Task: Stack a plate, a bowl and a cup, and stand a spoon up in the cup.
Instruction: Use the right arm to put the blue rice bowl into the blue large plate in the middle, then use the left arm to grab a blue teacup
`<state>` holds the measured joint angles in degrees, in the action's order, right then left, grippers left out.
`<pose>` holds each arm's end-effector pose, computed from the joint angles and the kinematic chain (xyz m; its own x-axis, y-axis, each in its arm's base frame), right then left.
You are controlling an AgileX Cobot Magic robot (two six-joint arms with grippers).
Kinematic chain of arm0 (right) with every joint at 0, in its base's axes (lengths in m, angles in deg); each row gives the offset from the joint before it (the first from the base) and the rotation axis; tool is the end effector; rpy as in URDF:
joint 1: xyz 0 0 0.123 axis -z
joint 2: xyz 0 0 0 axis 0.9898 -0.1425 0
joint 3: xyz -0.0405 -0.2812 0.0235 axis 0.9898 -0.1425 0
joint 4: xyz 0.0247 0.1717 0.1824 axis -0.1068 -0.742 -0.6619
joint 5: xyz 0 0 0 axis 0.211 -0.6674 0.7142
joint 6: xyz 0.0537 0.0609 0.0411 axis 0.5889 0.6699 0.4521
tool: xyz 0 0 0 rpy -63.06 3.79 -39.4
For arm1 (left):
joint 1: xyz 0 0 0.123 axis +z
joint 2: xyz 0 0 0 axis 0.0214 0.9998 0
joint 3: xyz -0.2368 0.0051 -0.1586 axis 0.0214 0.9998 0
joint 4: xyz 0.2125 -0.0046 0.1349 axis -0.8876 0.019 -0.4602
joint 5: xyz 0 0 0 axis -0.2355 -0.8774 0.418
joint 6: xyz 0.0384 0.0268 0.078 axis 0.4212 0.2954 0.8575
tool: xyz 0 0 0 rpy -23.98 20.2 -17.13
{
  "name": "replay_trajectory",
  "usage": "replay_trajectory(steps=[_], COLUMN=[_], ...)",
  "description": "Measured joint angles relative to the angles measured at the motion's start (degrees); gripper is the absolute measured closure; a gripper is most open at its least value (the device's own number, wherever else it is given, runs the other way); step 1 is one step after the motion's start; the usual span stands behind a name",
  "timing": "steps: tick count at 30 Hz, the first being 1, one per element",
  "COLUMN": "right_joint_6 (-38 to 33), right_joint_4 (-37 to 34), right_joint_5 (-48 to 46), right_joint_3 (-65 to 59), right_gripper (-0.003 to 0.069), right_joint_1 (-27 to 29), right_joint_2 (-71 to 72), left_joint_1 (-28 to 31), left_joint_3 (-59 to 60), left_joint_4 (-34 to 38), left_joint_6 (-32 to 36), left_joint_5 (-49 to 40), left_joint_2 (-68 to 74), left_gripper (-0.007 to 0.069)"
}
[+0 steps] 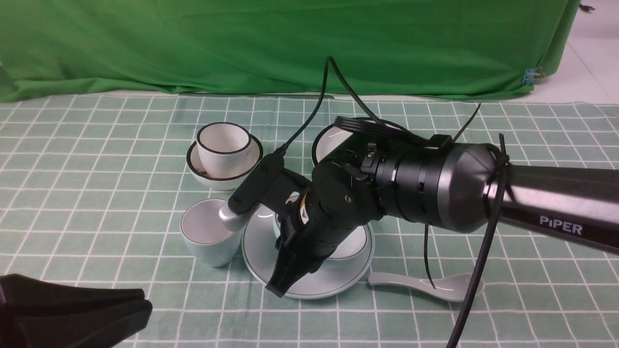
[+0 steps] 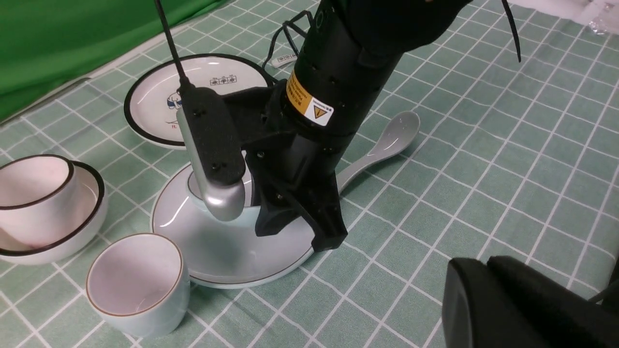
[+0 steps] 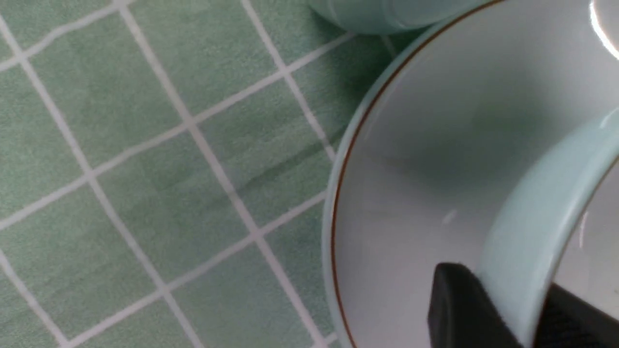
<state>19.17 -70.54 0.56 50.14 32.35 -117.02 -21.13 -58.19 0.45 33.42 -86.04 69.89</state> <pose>0.2852 0.3313 0.2023 -0.3244 -0.7752 -0.5420 -0.8669 0.4730 -0.1576 0.0636 -0.0599 0.3419 -0.1777 0.4061 -0.8964 0.7402 0.6555 0.1502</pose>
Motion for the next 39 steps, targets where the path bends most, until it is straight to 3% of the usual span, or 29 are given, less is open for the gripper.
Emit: replay_trajectory(steps=[8,11,14,16,18,21,24,27,31,39], right_joint_6=[2.9,3.3,3.4,3.4,3.4,3.9,5.4,7.7,9.6,13.4], right_joint_4=[0.0,0.1,0.1,0.1,0.8,1.3,1.7,1.8,1.8,1.8], right_joint_5=[-1.4,-3.7,-7.5,-11.5,-17.8,-22.0,-23.4,-21.7,-18.5,-15.7], right_joint_3=[0.0,0.0,0.0,0.0,-1.0,-3.1,-9.6,-17.1,-23.5,-35.2], right_gripper=[0.0165,0.0134,0.0165,0.0229,0.0372,0.0506,0.0603,0.0607,0.0596,0.0578], right_joint_1=[0.0,-0.1,-0.2,-0.2,-0.2,-0.2,-0.2,-0.2,-0.2,-0.2], right_joint_2=[0.4,2.4,6.4,9.5,15.6,20.6,29.6,38.5,45.5,57.8], left_joint_1=[0.0,0.0,0.0,0.0,-0.7,-2.1,-4.9,-5.5,-5.5,-5.5], left_joint_3=[0.0,-0.1,-0.9,-2.5,-5.6,-8.7,-13.9,-19.6,-24.2,-32.8], left_joint_4=[0.2,0.0,-1.0,-1.6,-2.1,-3.2,-10.0,-20.8,-27.7,-34.8], left_joint_6=[-0.7,-1.8,-2.4,-2.6,-2.8,-3.2,-7.6,-13.0,-13.5,-13.1], left_joint_5=[0.0,-0.8,-3.1,-4.7,-6.3,-7.1,-8.0,-8.1,-8.1,-9.2], left_joint_2=[0.4,2.9,7.5,11.9,19.1,24.9,33.9,44.2,52.4,67.1], left_gripper=[0.0607,0.0607,0.0607,0.0607,0.0607,0.0607,0.0607,0.0600,0.0558,0.0335])
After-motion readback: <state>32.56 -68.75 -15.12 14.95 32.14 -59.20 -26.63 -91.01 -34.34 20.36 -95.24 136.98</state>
